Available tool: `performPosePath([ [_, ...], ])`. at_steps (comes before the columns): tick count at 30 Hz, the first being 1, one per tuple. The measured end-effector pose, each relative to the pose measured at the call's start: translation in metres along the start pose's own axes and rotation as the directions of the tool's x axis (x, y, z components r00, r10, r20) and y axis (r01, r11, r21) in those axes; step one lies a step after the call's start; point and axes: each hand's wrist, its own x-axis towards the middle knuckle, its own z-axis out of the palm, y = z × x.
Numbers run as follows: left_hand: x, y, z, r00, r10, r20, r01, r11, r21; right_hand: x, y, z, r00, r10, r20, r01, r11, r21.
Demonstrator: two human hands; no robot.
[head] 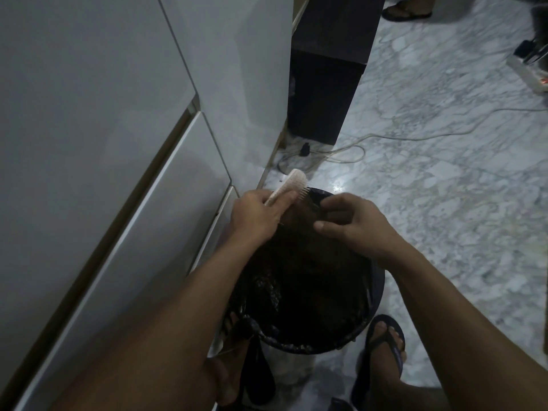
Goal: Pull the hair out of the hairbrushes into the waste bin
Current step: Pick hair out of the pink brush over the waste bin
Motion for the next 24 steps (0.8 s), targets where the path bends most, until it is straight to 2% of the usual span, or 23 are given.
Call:
performPosePath([
  [3, -0.004, 0.003, 0.007, 0.998, 0.033, 0.048, -0.034, 0.999, 0.022, 0.003, -0.003, 0.011, 0.992, -0.073, -0.101, 0.083, 0.992, 0.096],
  [7, -0.003, 0.0, 0.007, 0.996, 0.041, 0.085, -0.043, 0.999, 0.026, 0.004, -0.004, 0.016, 0.97, -0.147, -0.194, 0.136, 0.988, -0.069],
  [10, 0.001, 0.0, 0.001, 0.999, 0.031, 0.011, -0.031, 0.999, 0.03, 0.002, -0.009, 0.008, 0.978, -0.114, -0.174, 0.1, 0.991, -0.084],
  [15, 0.006, -0.001, -0.011, 0.995, 0.029, -0.098, -0.023, 0.998, 0.066, 0.003, -0.007, -0.006, 0.998, 0.0, -0.06, -0.007, 0.994, -0.109],
  [17, 0.003, 0.003, -0.01, 0.994, 0.05, -0.093, -0.043, 0.996, 0.072, 0.002, -0.006, -0.007, 0.999, 0.022, -0.046, -0.029, 0.985, -0.172],
  [20, -0.003, 0.011, -0.006, 0.988, 0.14, -0.058, -0.138, 0.99, 0.039, 0.001, -0.006, -0.002, 0.994, -0.005, -0.108, -0.033, 0.94, -0.34],
  [21, -0.005, 0.015, -0.005, 0.984, 0.175, -0.044, -0.174, 0.985, 0.016, 0.0, -0.006, 0.001, 0.995, -0.008, -0.097, -0.023, 0.949, -0.315],
  [24, -0.01, 0.023, -0.004, 0.971, 0.24, -0.006, -0.24, 0.97, -0.029, 0.0, -0.009, 0.01, 0.995, 0.005, 0.104, -0.013, 0.997, 0.078],
])
